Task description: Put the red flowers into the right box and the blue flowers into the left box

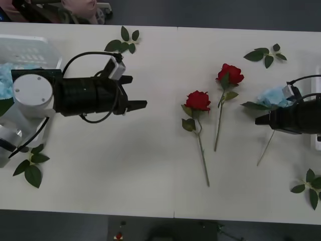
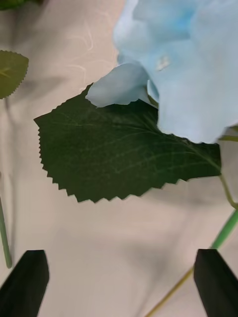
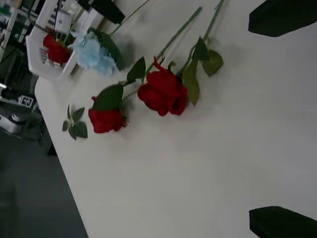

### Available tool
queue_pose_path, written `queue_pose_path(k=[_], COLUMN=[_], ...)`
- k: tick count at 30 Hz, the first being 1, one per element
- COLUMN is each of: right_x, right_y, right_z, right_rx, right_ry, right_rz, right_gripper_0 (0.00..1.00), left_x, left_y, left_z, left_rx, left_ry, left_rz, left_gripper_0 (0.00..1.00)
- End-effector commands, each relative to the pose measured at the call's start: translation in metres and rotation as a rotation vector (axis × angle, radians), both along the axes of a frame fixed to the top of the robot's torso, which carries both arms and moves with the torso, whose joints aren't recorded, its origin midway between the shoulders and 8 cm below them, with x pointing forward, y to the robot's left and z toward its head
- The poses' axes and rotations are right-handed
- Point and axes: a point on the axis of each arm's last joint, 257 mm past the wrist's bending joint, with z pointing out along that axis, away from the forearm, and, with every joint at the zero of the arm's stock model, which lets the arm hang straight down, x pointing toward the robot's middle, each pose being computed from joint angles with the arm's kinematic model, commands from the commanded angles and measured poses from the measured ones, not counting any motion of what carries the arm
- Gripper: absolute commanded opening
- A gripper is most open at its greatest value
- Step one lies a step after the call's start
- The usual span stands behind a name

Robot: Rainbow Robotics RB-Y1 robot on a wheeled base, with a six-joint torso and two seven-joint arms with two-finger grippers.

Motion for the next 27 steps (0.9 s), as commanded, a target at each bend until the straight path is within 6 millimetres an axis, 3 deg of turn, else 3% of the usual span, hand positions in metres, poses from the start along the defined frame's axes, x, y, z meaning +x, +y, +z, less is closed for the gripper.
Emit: queue_pose_path(k=[1, 5, 8, 10, 15, 21, 27], right_x=[-0.005, -0.008, -0.008, -0.005, 0.003, 0.01, 0.017], right_y=[-0.039, -0.074, -0.101, -0.109, -0.099, -0.079, -0.057], right_z=[0.026, 0.028, 0.021, 0.013, 0.0, -0.003, 0.009], right_rx=[0.009, -0.057, -0.148, -0.172, -0.193, -0.169, -0.156], right_ry=[-0.032, -0.049, -0.049, -0.05, -0.058, -0.068, -0.096], right_rz=[-0.093, -0.134, -0.153, -0.172, -0.163, -0.145, -0.105], right_gripper_0=[1.0, 1.0, 1.0, 1.0, 1.0, 1.0, 1.0], left_x=[-0.04, -0.082, -0.102, -0.112, -0.134, -0.13, -0.127], left_y=[-0.016, -0.009, 0.003, 0.009, -0.01, -0.028, -0.048], left_z=[0.02, 0.022, 0.025, 0.035, 0.068, 0.073, 0.081], left_rx=[0.024, 0.082, 0.125, 0.112, -0.007, -0.064, -0.142], left_ry=[-0.086, -0.08, -0.074, -0.072, -0.001, -0.001, -0.041], left_rz=[-0.031, -0.054, -0.073, -0.069, -0.102, -0.116, -0.132], left_gripper_0=[1.0, 1.0, 1.0, 1.0, 1.0, 1.0, 1.0])
